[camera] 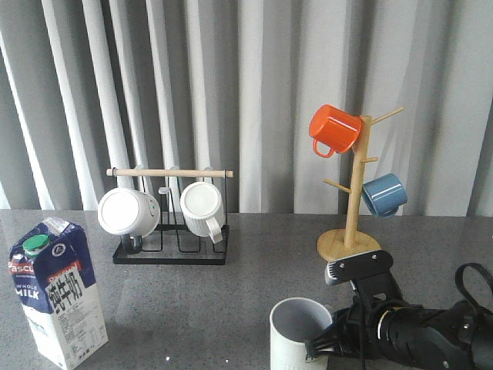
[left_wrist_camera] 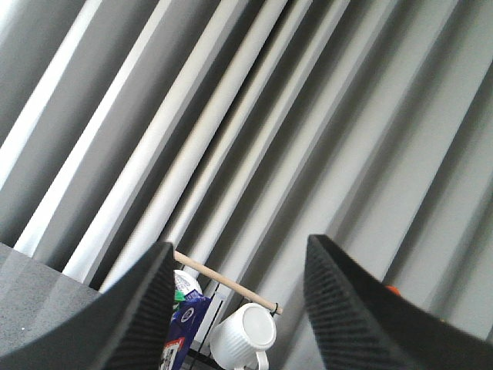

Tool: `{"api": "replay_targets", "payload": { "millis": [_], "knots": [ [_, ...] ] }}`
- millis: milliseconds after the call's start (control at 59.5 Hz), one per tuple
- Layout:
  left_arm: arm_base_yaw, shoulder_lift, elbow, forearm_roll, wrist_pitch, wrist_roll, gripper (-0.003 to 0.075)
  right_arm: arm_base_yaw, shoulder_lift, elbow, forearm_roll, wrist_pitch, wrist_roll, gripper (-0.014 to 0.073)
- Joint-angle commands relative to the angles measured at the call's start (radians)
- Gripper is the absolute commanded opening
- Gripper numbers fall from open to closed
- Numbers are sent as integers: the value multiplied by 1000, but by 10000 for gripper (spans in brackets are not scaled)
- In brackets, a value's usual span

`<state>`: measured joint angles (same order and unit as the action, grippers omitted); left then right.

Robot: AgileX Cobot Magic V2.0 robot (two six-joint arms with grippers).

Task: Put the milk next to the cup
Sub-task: 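Slide the mug toward the table center, release, withdraw the right gripper, then move the left gripper above the blue-and-white milk carton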

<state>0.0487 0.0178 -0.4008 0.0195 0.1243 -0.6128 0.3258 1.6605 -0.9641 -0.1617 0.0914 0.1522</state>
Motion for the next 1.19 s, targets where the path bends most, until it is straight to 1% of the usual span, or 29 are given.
{"api": "replay_targets", "payload": {
  "millis": [0, 118, 219, 403, 521, 622, 689, 773, 824, 891, 958, 992, 1093, 1177],
  "knots": [
    [0, 21, -27, -6, -60, -4, 381, 0, -59, -26, -1, -41, -6, 261],
    [0, 21, -27, -6, -60, -4, 381, 0, -88, -26, -1, -19, -6, 356],
    [0, 21, -27, -6, -60, -4, 381, 0, -120, -26, 1, 32, -6, 396],
    [0, 21, -27, -6, -59, -4, 381, 0, -205, -26, -2, 128, -15, 400],
    [0, 21, -27, -6, -59, -4, 381, 0, -299, -26, -3, 179, -18, 400],
    [0, 21, -27, -6, -59, -4, 381, 0, -402, -26, -3, 272, -20, 398],
    [0, 21, -27, -6, -59, -4, 381, 0, -474, -22, -3, 344, -44, 389],
    [0, 21, -27, -6, -59, -4, 381, 0, -573, 7, -2, 396, -78, 339],
    [0, 21, -27, -6, -59, -4, 381, 0, -647, 46, 1, 415, -96, 275],
    [0, 21, -27, -6, -59, -4, 381, 0, -749, 120, 15, 426, -134, 166],
    [0, 21, -27, -6, -53, -4, 381, 0, -865, 224, 43, 425, -162, 33],
    [0, 21, -27, -6, -47, -4, 381, 0, -917, 273, 52, 425, -169, -19],
    [0, 21, -29, -6, -22, -3, 381, 0, -1055, 408, 69, 425, -168, -11],
    [0, 35, -49, -6, 12, 13, 381, 0, -1147, 488, 96, 426, -168, -11]
  ]
}}
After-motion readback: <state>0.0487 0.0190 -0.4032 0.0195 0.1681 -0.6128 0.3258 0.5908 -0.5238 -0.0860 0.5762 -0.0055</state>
